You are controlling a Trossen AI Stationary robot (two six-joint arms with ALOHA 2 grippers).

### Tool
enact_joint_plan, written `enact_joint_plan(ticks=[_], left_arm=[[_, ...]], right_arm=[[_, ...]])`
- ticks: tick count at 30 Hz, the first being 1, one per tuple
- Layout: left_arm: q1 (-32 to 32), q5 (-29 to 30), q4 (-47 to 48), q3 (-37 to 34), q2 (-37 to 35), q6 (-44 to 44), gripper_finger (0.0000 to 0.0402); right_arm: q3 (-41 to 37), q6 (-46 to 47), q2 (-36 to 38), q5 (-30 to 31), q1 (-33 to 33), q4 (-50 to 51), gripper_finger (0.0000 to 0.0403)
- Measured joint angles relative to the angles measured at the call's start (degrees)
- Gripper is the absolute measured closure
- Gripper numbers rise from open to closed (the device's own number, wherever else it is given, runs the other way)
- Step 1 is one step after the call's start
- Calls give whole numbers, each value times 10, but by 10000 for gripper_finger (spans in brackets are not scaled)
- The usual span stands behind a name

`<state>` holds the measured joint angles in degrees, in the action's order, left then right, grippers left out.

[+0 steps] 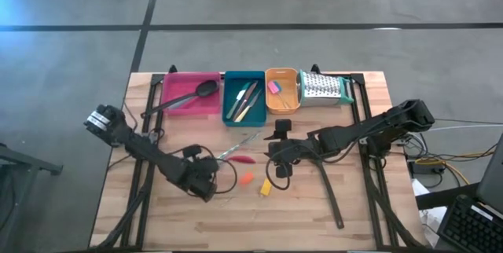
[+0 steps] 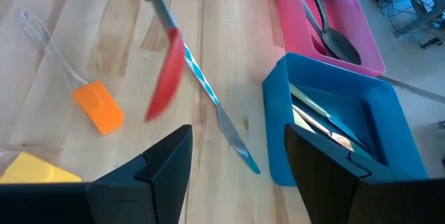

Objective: Pick & Place Kitchen Items
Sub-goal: Put the red serving spoon into the pink bin

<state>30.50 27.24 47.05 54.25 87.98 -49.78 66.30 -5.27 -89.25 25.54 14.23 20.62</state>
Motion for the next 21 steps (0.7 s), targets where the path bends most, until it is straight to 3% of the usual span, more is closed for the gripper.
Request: enact_joint_plan(ticks=[5, 21], left_arm=[[-41, 83, 42, 21, -7, 53, 345], [-252, 177, 170, 33, -28, 202, 345]], right_arm=[[0, 2, 0, 0, 0, 0, 184], [0, -2, 0, 0, 0, 1, 184]])
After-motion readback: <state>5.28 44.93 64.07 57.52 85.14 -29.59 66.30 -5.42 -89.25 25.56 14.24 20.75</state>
